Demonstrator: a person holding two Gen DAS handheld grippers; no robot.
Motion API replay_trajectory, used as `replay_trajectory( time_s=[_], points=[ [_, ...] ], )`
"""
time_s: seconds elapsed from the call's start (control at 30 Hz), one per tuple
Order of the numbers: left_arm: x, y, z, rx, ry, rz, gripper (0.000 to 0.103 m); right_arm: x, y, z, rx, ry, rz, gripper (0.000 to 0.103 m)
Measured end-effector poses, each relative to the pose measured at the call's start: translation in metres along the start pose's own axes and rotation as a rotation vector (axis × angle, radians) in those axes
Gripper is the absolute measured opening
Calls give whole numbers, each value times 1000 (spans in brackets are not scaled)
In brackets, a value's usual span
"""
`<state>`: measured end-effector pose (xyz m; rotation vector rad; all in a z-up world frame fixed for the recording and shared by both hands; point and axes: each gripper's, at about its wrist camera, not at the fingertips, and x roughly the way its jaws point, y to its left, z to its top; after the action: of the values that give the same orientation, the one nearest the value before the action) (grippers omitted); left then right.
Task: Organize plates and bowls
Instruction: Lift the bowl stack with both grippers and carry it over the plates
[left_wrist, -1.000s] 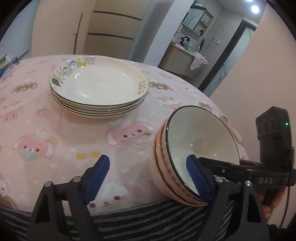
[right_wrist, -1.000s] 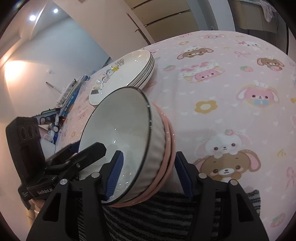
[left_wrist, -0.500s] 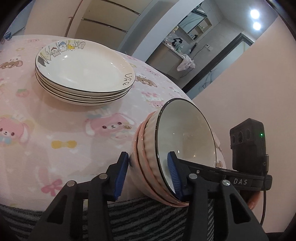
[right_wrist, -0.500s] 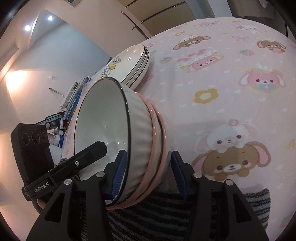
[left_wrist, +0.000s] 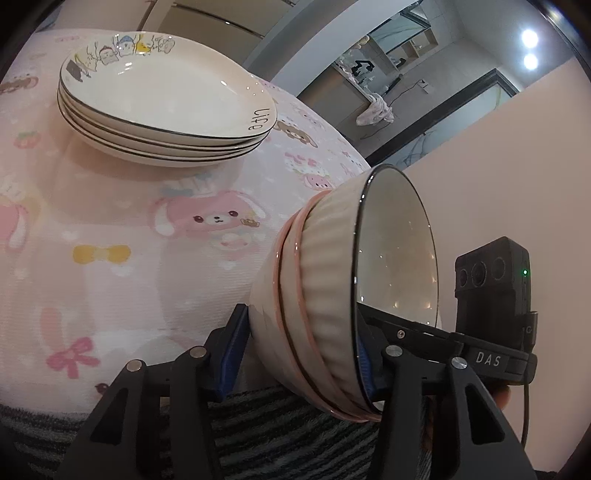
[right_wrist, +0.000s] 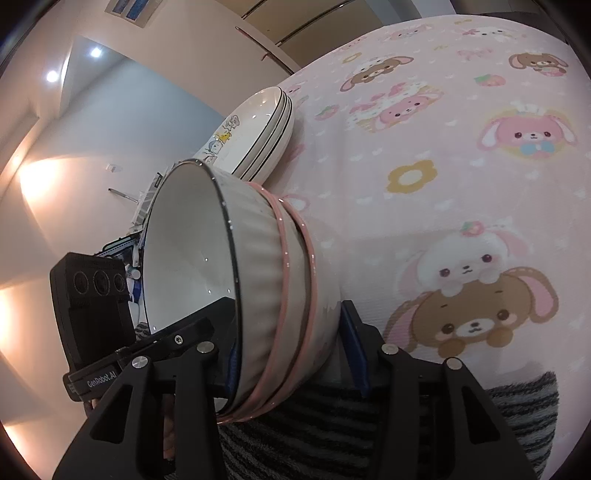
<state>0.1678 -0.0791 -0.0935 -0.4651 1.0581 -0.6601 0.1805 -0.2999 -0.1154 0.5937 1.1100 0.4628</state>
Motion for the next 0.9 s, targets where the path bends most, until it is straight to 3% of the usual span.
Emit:
replay_trajectory(
  time_s=[0.37, 0.67, 0.9],
  points=[
    [-7, -19, -6, 96, -76, 72, 48, -4, 1, -2, 19, -13, 21, 41],
    [-43, -49, -20, 252, -283, 142, 47, -25, 36, -7, -79, -117, 9, 42],
    [-74, -64, -18, 257, -358, 157, 47, -49, 70, 3, -141, -140, -11, 41]
  ],
)
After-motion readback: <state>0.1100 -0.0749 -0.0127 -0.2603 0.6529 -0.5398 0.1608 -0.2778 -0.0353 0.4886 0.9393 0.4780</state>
